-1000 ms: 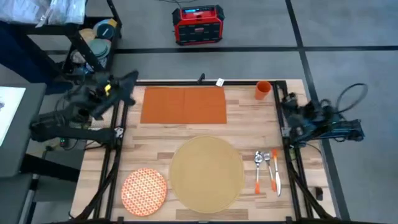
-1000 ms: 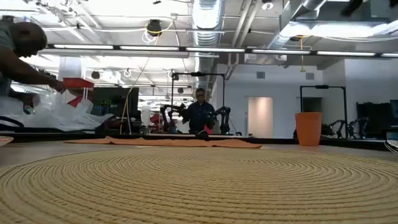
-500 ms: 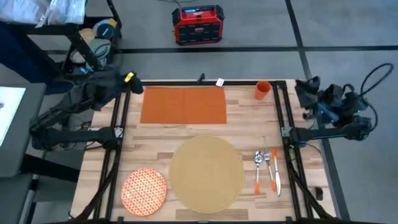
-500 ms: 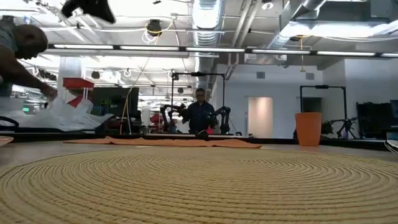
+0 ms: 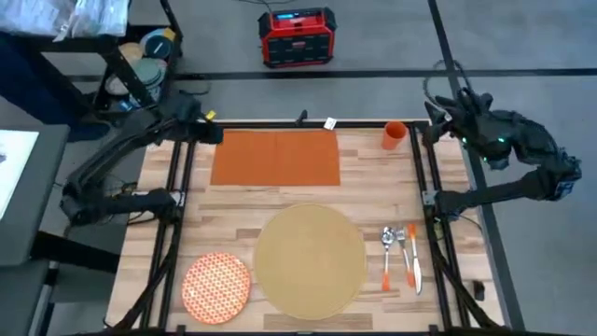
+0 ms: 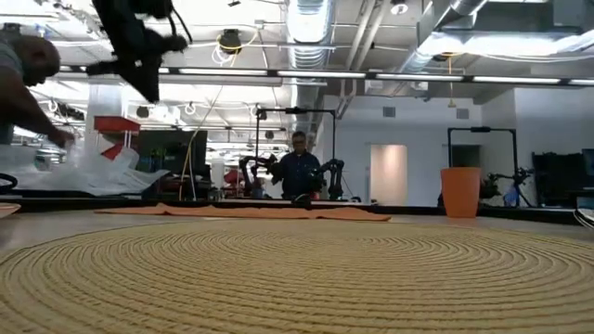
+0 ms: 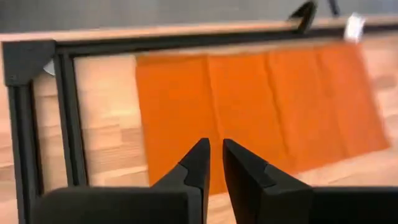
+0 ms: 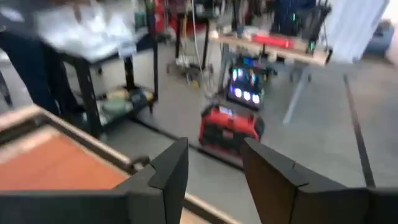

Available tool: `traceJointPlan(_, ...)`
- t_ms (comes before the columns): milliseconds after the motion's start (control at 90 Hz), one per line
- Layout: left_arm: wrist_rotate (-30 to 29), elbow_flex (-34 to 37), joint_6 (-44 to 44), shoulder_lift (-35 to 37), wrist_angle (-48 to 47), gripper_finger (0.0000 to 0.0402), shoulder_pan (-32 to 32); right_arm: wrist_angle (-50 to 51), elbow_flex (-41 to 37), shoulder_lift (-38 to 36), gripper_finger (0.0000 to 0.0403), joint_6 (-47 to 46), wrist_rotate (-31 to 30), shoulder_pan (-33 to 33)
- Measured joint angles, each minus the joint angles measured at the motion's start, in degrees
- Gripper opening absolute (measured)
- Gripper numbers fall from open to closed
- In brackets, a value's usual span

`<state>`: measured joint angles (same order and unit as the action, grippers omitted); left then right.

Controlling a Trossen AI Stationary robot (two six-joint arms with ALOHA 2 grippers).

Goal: Set table place
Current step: Fold the orange table napkin

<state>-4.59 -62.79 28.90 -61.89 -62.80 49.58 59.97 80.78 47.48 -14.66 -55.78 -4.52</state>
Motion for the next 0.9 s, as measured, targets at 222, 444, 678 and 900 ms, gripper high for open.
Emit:
traceJointPlan(222, -0.01, 6.35, -4.85, -4.71, 3.66, 0.0083, 0.0, 11.8, -1.6, -0.44, 0.0153, -10.8, 4.37, -6.78)
traceJointPlan(444, 1.86, 15.09, -1.62, -7.94, 14.34, 0.0132, 3.57, 11.33, -3.35, -0.41, 0.0188, -11.03, 6.66, -11.16)
traceJointPlan(678, 8.19, 20.13, 2.24, -10.07, 21.94, 0.015, 8.18, 11.06, -3.33, 1.07, 0.02, -10.81, 7.73, -13.73)
traceJointPlan(900, 8.86, 26.75, 5.81, -8.29, 19.63, 0.0151, 6.05, 10.71, -3.33, 1.81, 0.0199, -10.83, 8.39, -13.89)
